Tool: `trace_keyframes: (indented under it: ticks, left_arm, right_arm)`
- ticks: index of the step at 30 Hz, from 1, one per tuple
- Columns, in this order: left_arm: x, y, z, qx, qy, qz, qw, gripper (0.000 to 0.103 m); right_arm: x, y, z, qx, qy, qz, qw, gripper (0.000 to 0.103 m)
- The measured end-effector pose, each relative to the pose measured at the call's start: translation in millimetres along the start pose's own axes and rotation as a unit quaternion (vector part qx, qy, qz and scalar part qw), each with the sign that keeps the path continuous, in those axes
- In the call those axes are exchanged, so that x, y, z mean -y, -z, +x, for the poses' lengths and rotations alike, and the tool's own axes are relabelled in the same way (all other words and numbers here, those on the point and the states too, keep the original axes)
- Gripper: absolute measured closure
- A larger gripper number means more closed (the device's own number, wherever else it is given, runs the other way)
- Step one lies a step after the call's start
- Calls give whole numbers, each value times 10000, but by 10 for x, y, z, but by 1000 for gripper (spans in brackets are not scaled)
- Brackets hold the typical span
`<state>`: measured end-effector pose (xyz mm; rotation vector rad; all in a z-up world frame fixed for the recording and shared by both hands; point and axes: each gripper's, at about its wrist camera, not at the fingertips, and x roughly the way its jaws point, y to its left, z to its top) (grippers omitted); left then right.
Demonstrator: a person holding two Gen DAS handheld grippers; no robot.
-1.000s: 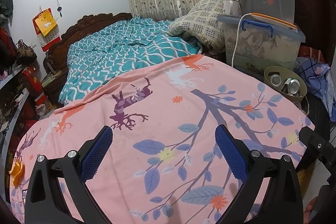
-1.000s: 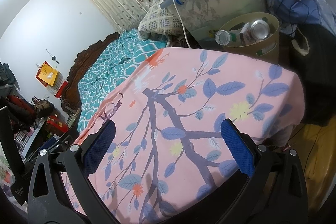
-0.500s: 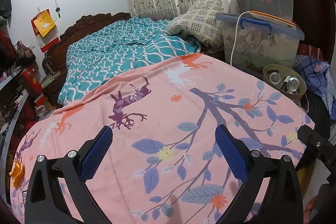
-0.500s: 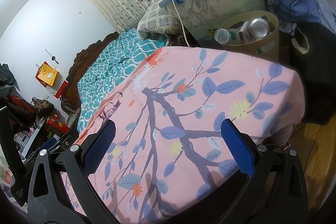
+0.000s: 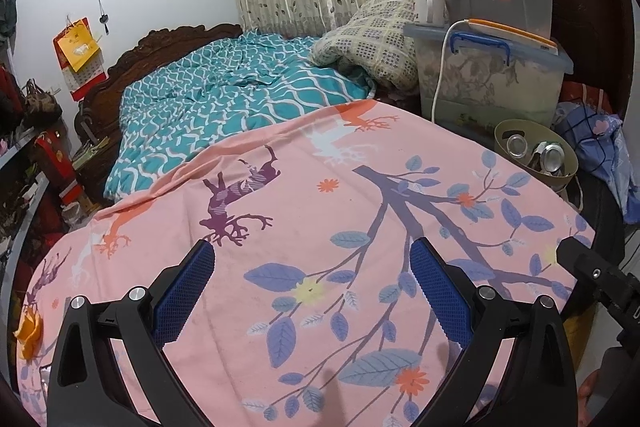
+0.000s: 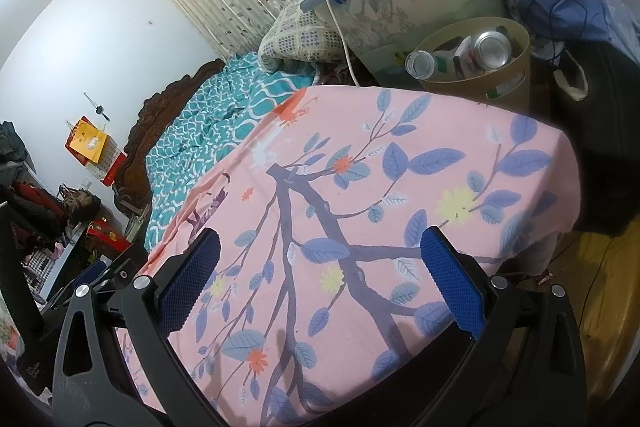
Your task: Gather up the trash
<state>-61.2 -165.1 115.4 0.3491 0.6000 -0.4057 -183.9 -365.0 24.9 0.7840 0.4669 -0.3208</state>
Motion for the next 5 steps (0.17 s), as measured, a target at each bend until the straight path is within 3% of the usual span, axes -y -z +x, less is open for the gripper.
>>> trace_keyframes:
  ticks: [5]
  left_arm:
    - [-12,-2,0,-2,8,-7,10000,9]
  right_arm:
    - [22,22,15,-30,11,6,10000,4]
